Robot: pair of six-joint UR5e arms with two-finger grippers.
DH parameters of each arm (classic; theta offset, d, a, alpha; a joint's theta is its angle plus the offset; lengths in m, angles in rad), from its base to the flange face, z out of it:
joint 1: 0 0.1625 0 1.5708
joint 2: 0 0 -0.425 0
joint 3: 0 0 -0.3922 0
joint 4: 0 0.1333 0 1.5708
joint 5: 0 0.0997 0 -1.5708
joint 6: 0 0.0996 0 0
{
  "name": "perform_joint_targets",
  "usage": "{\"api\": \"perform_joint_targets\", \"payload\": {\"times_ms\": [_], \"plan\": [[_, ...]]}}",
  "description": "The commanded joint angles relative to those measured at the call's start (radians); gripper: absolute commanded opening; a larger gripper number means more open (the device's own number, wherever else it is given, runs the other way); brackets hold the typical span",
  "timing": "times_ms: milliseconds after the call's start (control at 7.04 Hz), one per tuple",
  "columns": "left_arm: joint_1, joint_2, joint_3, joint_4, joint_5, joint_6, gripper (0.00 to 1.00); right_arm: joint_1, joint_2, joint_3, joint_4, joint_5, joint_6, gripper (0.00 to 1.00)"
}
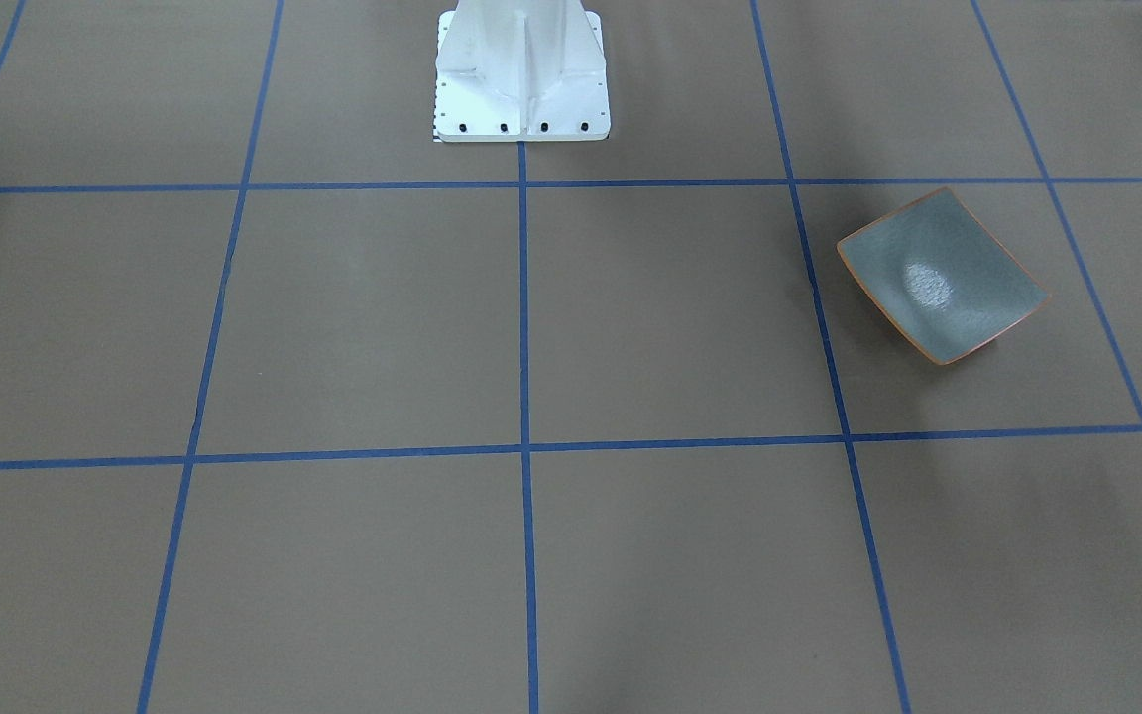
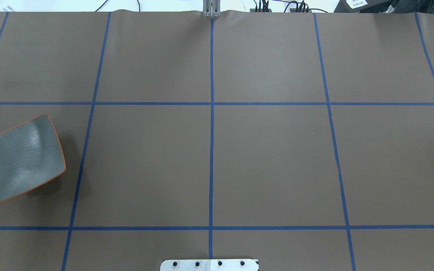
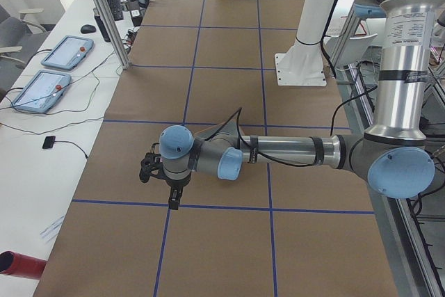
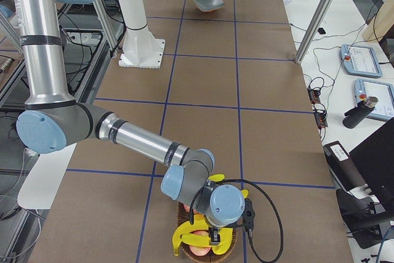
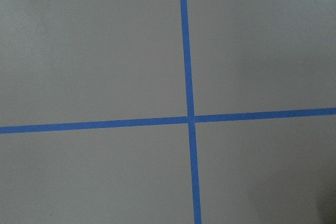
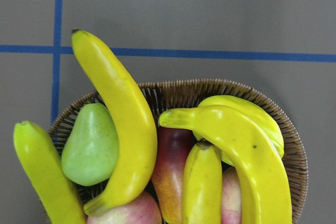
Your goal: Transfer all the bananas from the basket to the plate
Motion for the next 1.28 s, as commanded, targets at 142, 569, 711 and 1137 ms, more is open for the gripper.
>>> {"api": "perform_joint_targets", "payload": {"times_ms": [142,569,711,1137], "plan": [[0.0,0.0,-0.001,-0.004,0.0,-0.001,1.0,-0.003,0.003,-0.056,0.002,-0.078,-0.003,1.0],[0.002,0.0,-0.001,-0.004,0.0,0.001,1.0,-0.004,-0.002,-0.152,0.122,-0.091,0.0,1.0],[0.002,0.0,-0.001,-0.004,0.0,0.001,1.0,-0.004,-0.005,-0.151,0.122,-0.089,0.0,1.0],[0.002,0.0,-0.001,-0.004,0.0,0.003,1.0,-0.004,-0.009,-0.157,0.122,-0.085,0.007,1.0]]}}
